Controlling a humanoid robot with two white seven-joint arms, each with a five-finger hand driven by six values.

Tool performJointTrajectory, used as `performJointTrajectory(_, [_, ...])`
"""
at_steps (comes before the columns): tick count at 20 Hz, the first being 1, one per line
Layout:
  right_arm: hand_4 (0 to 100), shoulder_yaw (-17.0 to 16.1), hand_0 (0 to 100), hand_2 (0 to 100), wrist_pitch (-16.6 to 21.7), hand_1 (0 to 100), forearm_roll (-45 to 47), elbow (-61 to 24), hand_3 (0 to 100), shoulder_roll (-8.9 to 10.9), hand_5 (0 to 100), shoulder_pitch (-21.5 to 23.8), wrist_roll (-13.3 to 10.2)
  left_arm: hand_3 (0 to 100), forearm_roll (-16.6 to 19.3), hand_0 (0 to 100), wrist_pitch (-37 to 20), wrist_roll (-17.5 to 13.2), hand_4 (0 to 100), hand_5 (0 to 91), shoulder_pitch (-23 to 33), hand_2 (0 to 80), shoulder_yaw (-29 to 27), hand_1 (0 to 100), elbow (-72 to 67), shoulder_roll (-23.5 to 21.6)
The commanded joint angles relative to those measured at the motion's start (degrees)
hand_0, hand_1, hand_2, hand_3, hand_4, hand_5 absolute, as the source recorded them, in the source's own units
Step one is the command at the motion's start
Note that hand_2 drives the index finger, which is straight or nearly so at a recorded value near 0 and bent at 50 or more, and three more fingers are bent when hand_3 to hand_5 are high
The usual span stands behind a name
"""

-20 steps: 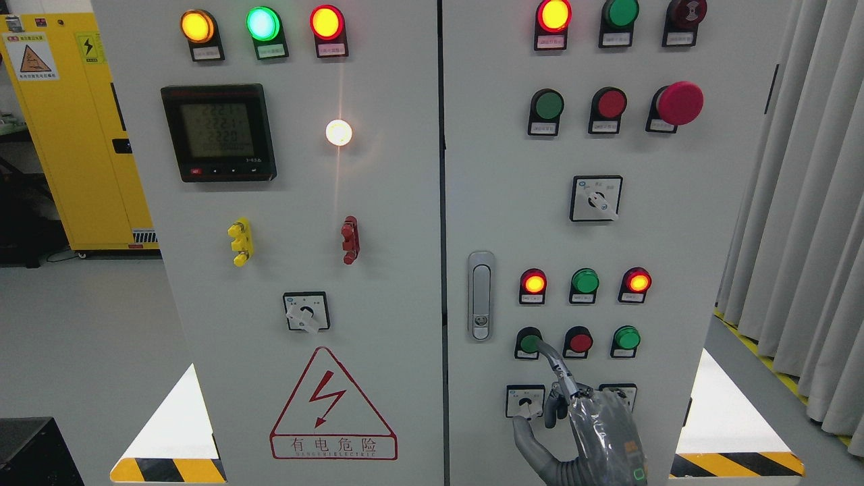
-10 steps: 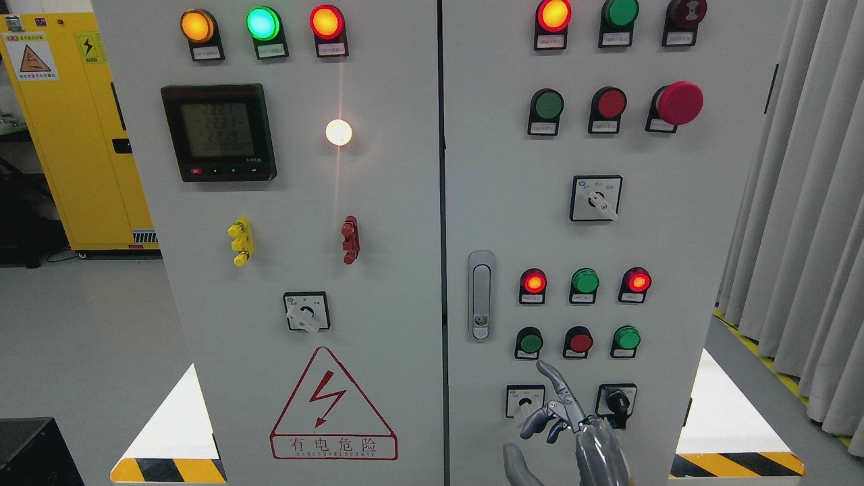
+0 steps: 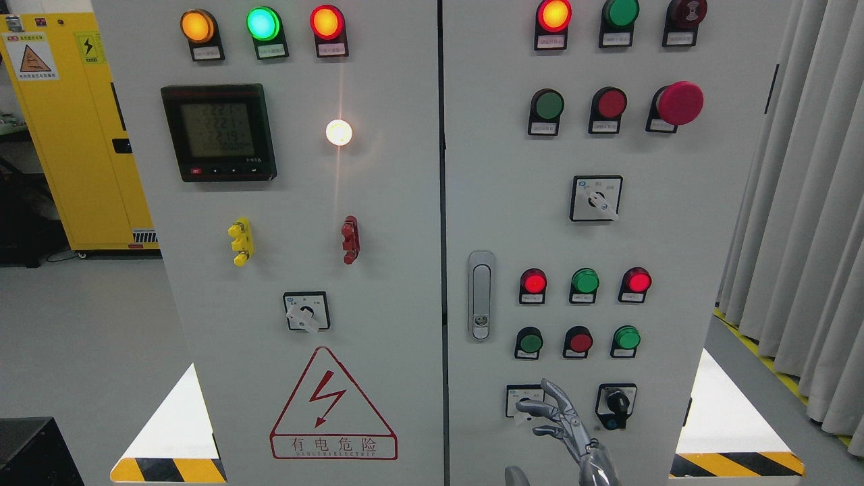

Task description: Press green start button

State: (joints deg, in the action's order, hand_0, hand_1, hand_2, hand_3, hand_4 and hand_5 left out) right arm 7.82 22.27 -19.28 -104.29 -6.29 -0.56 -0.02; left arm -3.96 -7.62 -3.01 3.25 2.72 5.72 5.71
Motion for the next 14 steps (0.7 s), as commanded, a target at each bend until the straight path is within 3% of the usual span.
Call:
performJointTrajectory(1, [0, 2.11, 36, 0, -0.13, 49, 1.97, -1.36, 0, 0.05, 0, 0.21, -0.06, 0, 0.00, 12, -0.02, 0.02, 0, 0.0, 0.00, 0.0, 0.00, 56, -0.01, 0.00])
performJointTrajectory(14, [1, 2.20, 35, 0, -0.13, 49, 1.97, -1.18, 0, 0.14, 0, 0.74, -0.06, 0, 0.00, 12, -0.02, 0.02, 0, 0.0, 0.00, 0.0, 0.00, 56, -0.01, 0.00])
